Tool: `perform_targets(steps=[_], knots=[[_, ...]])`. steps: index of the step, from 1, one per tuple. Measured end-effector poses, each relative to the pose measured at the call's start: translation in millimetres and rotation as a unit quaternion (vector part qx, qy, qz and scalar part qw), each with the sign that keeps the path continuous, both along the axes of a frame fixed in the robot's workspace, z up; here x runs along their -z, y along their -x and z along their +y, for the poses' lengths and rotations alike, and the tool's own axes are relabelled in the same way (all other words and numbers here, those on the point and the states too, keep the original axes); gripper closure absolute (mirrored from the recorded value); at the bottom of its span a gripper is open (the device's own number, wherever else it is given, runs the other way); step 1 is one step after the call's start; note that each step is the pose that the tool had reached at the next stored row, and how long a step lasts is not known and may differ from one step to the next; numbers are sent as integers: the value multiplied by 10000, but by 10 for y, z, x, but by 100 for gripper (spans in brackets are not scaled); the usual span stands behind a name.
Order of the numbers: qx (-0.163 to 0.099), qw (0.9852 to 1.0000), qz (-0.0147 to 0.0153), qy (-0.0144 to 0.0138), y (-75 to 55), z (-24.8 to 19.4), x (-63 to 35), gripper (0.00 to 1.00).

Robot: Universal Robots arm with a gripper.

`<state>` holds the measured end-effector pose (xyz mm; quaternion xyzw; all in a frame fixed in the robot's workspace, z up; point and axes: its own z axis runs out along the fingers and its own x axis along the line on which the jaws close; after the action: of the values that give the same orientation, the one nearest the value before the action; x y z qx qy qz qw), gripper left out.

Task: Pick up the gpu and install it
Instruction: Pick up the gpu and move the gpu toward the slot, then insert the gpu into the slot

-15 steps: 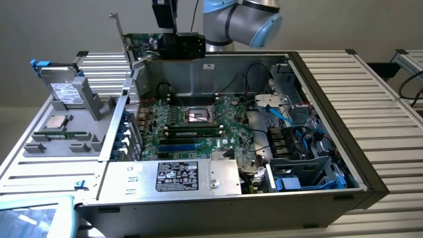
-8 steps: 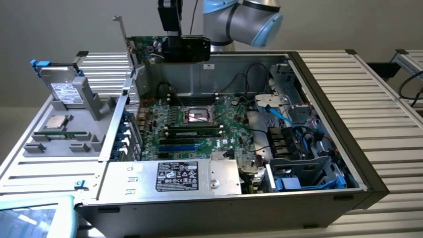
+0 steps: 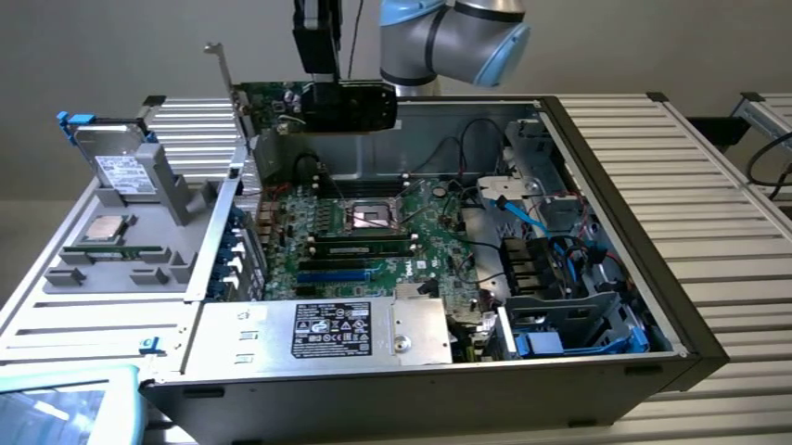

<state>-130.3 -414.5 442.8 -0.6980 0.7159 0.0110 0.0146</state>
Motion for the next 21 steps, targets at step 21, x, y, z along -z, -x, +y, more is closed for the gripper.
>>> perform_targets(steps=[21], knots=[[-1,10000,0,0,0,-106,11,73]])
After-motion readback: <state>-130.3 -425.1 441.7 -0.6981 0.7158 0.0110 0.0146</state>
